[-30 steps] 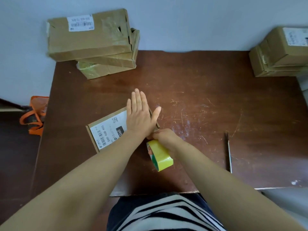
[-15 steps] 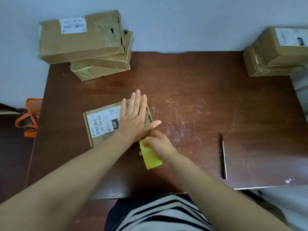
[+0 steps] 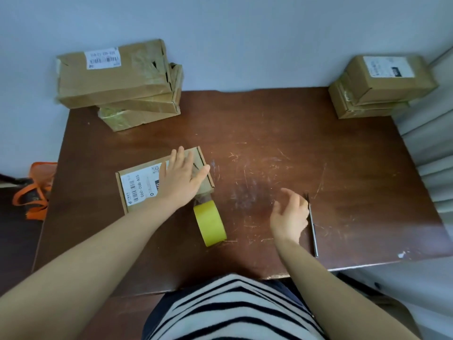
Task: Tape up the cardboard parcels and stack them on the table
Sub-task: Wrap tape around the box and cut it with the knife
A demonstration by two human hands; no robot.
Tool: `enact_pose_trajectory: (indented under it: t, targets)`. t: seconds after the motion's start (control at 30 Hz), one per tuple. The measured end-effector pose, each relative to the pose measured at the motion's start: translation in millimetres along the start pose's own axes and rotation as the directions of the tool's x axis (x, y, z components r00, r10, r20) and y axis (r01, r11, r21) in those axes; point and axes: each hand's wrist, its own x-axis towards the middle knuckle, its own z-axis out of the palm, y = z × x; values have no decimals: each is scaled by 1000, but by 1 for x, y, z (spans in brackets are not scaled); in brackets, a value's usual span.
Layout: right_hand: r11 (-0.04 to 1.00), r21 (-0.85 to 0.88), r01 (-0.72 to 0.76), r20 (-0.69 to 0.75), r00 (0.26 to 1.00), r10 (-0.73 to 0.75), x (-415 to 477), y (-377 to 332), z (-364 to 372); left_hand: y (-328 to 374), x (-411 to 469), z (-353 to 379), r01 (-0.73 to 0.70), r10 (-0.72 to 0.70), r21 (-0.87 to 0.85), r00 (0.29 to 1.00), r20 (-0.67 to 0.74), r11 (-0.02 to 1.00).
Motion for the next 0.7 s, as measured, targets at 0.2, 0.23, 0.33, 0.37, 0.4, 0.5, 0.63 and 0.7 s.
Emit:
enact_pose_trajectory:
  t: [0.2, 0.23, 0.33, 0.37, 0.4, 0.5, 0.63, 0.7]
  targets:
    - [922, -156, -353, -165, 930, 328, 24, 54, -21, 3, -8, 12, 26, -26, -46, 1000, 2, 999]
    - [924, -171, -342, -153, 936, 319, 26, 60, -22, 2, -10, 12, 30, -30, -67, 1000, -4, 997]
    - [965, -82, -249, -139, 962, 236, 26, 55, -23, 1, -19, 9, 20, -29, -185, 998, -47, 983]
    - [976, -15, -216, -123, 969, 212, 23, 46, -21, 2, -22, 7, 23, -48, -255, 995, -93, 967]
    - [986, 38, -165, -88, 982, 167, 20, 37, -19, 2, -24, 5, 25, -79, -314, 984, -160, 949]
    - [981, 191, -38, 133, 991, 12, 10, 4, -7, 5, -31, -5, 84, -214, -470, 949, -230, 879]
    - [888, 396, -232, 467, 884, 23, 10, -34, 4, -1, -44, -12, 301, -314, -517, 947, 65, 801]
    - [866, 417, -277, 594, 804, -29, 15, -46, 9, -1, -52, -12, 437, -343, -539, 899, 271, 720]
